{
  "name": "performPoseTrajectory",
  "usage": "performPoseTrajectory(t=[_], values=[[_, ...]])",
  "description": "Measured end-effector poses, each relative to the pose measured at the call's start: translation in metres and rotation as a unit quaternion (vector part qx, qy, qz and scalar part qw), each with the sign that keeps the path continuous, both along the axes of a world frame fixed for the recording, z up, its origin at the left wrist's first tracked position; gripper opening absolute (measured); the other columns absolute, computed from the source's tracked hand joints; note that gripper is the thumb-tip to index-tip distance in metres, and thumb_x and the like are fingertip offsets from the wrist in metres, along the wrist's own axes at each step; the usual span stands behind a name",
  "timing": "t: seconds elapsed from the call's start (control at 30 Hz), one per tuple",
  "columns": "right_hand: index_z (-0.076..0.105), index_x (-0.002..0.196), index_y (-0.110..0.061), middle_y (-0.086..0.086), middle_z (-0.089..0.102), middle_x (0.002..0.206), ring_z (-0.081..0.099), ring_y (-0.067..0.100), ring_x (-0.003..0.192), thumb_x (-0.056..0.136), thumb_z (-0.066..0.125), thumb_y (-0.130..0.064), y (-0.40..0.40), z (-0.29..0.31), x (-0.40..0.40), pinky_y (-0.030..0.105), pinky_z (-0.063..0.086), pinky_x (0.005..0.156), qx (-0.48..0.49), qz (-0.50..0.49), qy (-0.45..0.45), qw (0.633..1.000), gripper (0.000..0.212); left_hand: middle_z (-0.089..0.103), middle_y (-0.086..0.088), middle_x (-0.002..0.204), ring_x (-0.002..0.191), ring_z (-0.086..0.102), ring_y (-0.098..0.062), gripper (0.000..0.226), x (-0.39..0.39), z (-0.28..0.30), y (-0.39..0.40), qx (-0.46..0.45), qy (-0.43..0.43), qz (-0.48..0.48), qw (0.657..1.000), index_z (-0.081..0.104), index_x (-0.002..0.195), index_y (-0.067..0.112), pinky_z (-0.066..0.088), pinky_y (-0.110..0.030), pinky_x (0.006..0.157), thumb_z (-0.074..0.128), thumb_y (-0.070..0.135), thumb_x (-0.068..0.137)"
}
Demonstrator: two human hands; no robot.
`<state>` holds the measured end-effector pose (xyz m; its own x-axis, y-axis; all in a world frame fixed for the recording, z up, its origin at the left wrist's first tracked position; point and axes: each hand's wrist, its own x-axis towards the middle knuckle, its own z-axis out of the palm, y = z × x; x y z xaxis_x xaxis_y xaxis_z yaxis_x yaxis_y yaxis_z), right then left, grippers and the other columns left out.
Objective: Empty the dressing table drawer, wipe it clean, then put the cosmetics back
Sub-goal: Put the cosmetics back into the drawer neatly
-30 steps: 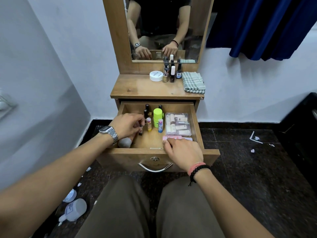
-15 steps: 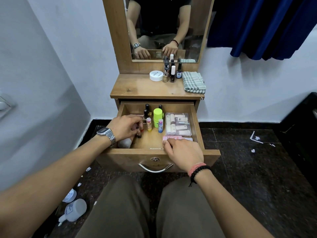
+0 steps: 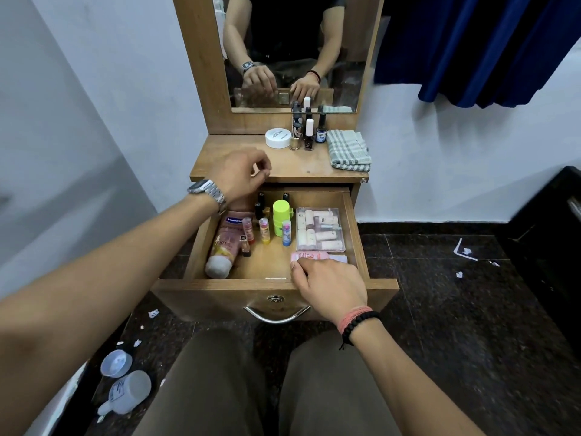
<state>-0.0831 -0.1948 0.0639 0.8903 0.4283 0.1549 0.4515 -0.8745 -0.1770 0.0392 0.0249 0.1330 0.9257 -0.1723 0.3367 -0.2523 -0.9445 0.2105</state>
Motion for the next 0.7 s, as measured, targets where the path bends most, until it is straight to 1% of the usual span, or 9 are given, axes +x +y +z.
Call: performPoseTrajectory(t=[0.03,0.1,0.2,0.27,0.37,0.43,0.53,0.63,0.7], values=[[0.060,0.087,-0.024,0.001,0.067,0.076,0.057,0.021,0.066,0.099,0.022,-0.044,0.000,-0.001,0.001,0.026,0.023,0.044,0.001,0.000,-0.001,1.000,0.045,0.063,0.007,0.100,0.086,0.058,-0.014,0.014,0.014,0.002,-0.003,-0.020,0.007,0.016,1.000,0.061,0.101,0.023,0.048,-0.031,0.071,0.058,0.030,0.089],[0.058,0.084,-0.025,-0.001,0.066,0.075,0.055,0.019,0.063,0.098,0.018,-0.045,0.000,-0.002,0.001,0.026,0.021,0.043,0.005,0.004,-0.009,1.000,0.047,0.059,0.003,0.111,0.094,0.058,-0.015,0.026,0.041,0.003,-0.006,-0.046,0.017,0.041,0.998,0.059,0.111,0.022,0.050,-0.033,0.080,0.062,0.031,0.086],[0.057,0.079,-0.026,-0.002,0.065,0.070,0.060,0.019,0.064,0.087,0.003,-0.049,-0.001,-0.006,0.001,0.026,0.017,0.042,0.017,0.005,-0.027,0.999,0.060,0.051,-0.005,0.126,0.110,0.053,-0.020,0.048,0.084,-0.003,-0.004,-0.086,0.049,0.079,0.992,0.052,0.126,0.018,0.044,-0.034,0.094,0.067,0.029,0.082],[0.059,0.077,-0.024,0.000,0.065,0.068,0.062,0.022,0.064,0.085,0.003,-0.049,-0.001,-0.009,0.002,0.026,0.014,0.042,0.025,0.001,-0.037,0.999,0.062,0.050,-0.008,0.129,0.117,0.051,-0.024,0.058,0.109,-0.008,-0.002,-0.116,0.076,0.103,0.985,0.048,0.129,0.015,0.042,-0.035,0.099,0.071,0.029,0.077],[0.063,0.084,-0.024,0.000,0.067,0.072,0.063,0.023,0.067,0.085,0.002,-0.050,0.000,-0.011,0.003,0.029,0.016,0.044,0.027,0.003,-0.040,0.999,0.067,0.052,-0.008,0.130,0.118,0.051,-0.026,0.073,0.134,-0.014,0.001,-0.140,0.116,0.143,0.973,0.045,0.130,0.014,0.044,-0.037,0.098,0.078,0.034,0.069],[0.063,0.085,-0.024,0.000,0.067,0.073,0.063,0.022,0.068,0.086,0.002,-0.050,-0.001,-0.011,0.004,0.030,0.016,0.045,0.031,0.005,-0.037,0.999,0.066,0.053,-0.007,0.131,0.118,0.050,-0.026,0.079,0.144,-0.018,0.002,-0.144,0.127,0.157,0.969,0.043,0.131,0.015,0.044,-0.038,0.098,0.080,0.039,0.065],[0.064,0.084,-0.024,0.000,0.067,0.071,0.062,0.021,0.065,0.088,0.006,-0.050,0.000,-0.009,0.004,0.027,0.013,0.043,0.024,0.004,-0.035,0.999,0.063,0.053,-0.006,0.132,0.120,0.049,-0.025,0.081,0.153,-0.024,0.001,-0.162,0.107,0.159,0.968,0.043,0.133,0.016,0.043,-0.038,0.100,0.079,0.043,0.066],[0.064,0.084,-0.025,-0.001,0.067,0.071,0.062,0.021,0.065,0.091,0.011,-0.049,0.000,-0.008,0.003,0.030,0.019,0.046,0.021,0.005,-0.033,0.999,0.059,0.054,-0.006,0.132,0.121,0.049,-0.025,0.076,0.155,-0.028,0.000,-0.169,0.082,0.166,0.968,0.045,0.133,0.016,0.042,-0.038,0.102,0.077,0.042,0.069],[0.064,0.087,-0.025,0.000,0.067,0.074,0.063,0.021,0.069,0.095,0.018,-0.048,-0.001,-0.006,0.004,0.030,0.023,0.050,0.024,0.006,-0.024,0.999,0.052,0.053,-0.005,0.133,0.122,0.048,-0.024,0.078,0.156,-0.028,0.001,-0.167,0.072,0.168,0.969,0.045,0.133,0.017,0.042,-0.038,0.102,0.078,0.042,0.067]])
